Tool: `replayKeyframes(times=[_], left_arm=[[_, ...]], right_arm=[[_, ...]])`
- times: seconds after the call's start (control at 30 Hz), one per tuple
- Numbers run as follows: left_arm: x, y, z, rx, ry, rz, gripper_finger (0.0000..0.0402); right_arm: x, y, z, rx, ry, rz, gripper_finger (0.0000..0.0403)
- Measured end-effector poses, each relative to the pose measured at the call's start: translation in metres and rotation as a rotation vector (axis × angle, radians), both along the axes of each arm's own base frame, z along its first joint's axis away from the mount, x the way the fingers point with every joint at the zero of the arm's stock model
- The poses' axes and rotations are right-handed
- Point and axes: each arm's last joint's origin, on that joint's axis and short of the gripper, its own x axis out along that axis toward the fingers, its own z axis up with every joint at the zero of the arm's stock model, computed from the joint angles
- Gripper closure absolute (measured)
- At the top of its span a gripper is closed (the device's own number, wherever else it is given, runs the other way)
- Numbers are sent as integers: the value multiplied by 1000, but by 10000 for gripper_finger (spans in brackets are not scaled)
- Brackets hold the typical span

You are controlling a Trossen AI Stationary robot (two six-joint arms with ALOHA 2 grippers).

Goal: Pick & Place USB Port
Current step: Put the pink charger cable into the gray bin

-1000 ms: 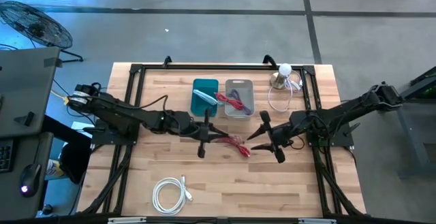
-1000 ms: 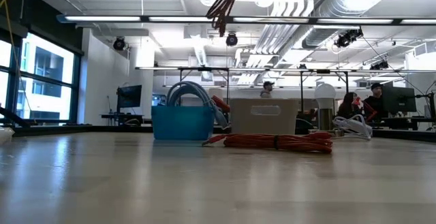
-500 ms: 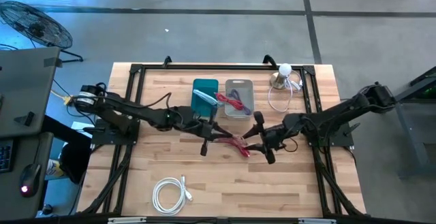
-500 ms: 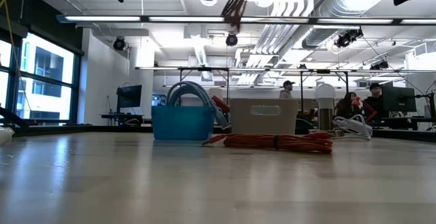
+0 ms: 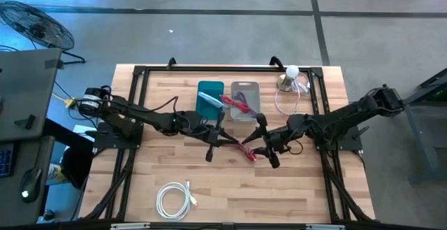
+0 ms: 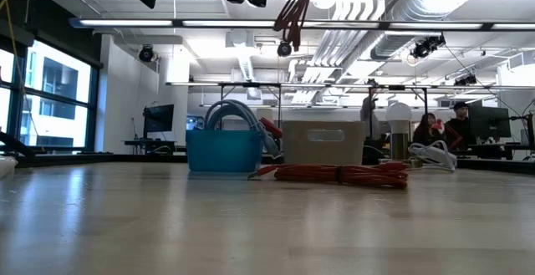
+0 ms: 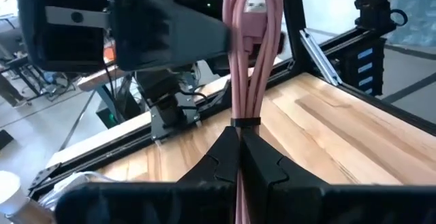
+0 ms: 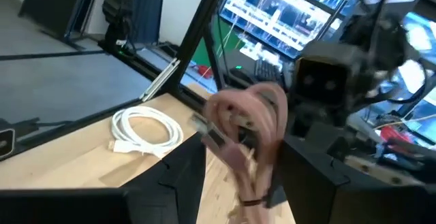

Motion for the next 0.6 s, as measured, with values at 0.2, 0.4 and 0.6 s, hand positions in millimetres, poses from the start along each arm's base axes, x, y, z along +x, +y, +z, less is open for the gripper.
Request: replayKeyframes(times=[0.2,0.4,0.6], left_arm=[[0,0,1,0,-4,0,401],[0,0,0,0,1,-8,401],[0,-1,0,0,6,-14,401]], right_arm=[[12,3,-3,-9,37,3,238],[22,6,-4,-31,49,16,281],[24,5,3,-42,67,-26,378]])
